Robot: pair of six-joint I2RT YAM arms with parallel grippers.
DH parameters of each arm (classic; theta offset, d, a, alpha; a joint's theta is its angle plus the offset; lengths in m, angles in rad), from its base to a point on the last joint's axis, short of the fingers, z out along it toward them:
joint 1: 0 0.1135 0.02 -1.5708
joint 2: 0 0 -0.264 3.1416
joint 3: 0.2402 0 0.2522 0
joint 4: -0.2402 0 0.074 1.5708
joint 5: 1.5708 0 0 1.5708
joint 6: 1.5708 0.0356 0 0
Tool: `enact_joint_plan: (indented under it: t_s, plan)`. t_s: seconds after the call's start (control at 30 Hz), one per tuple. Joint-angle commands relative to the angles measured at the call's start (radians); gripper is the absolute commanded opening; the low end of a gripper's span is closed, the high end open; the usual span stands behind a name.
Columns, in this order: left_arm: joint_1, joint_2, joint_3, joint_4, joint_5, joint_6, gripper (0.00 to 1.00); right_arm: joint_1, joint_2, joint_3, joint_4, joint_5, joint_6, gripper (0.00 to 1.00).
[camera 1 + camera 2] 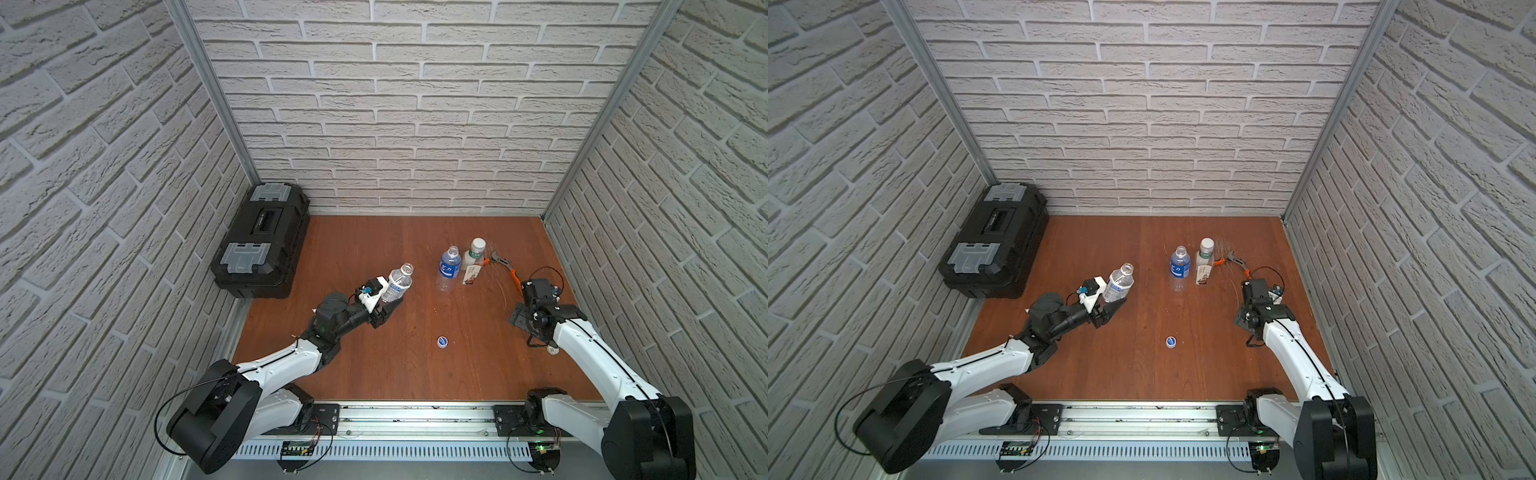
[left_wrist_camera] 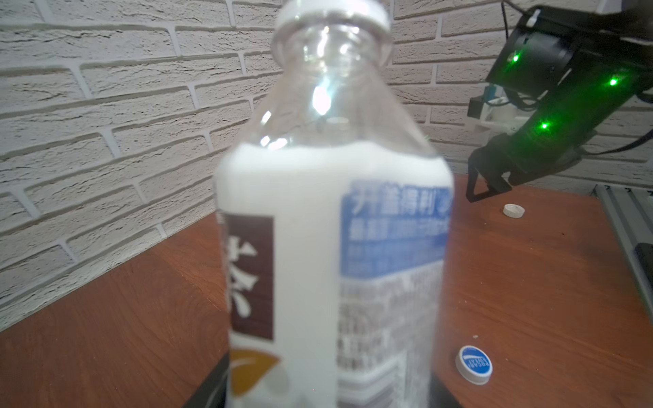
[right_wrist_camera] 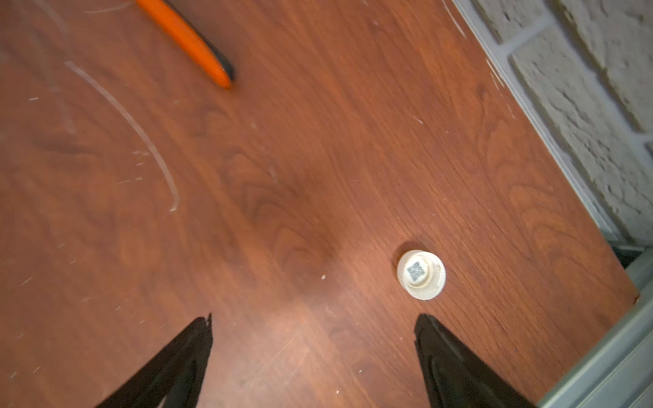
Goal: Screw on the bottle caps
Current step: Move the bottle cap to the center of the board.
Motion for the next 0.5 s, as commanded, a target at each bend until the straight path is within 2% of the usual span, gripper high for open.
enact_joint_plan:
  t_s: [0.0,0.1,0.23,0.37,0.47]
  plan:
    - [-0.008,-0.006,0.041,0.015,-0.025,-0.029,0.58,-0.101,-0.021,-0.049,0.042,0.026,0.101,0.88]
    - [-0.011,-0.02,0.043,0.0,-0.038,-0.029,0.58,-0.215,-0.058,-0.09,0.054,-0.002,0.088,0.84]
    - [-0.011,-0.021,0.042,-0.015,-0.043,-0.024,0.58,-0.348,-0.059,-0.131,0.115,-0.106,0.041,0.76]
    - [-0.011,-0.014,0.042,-0.002,-0.043,-0.024,0.58,-0.398,-0.02,-0.141,0.199,-0.208,0.013,0.61]
    - [-0.012,-0.005,0.045,0.009,-0.041,-0.025,0.58,-0.409,0.027,-0.127,0.229,-0.212,0.004,0.59]
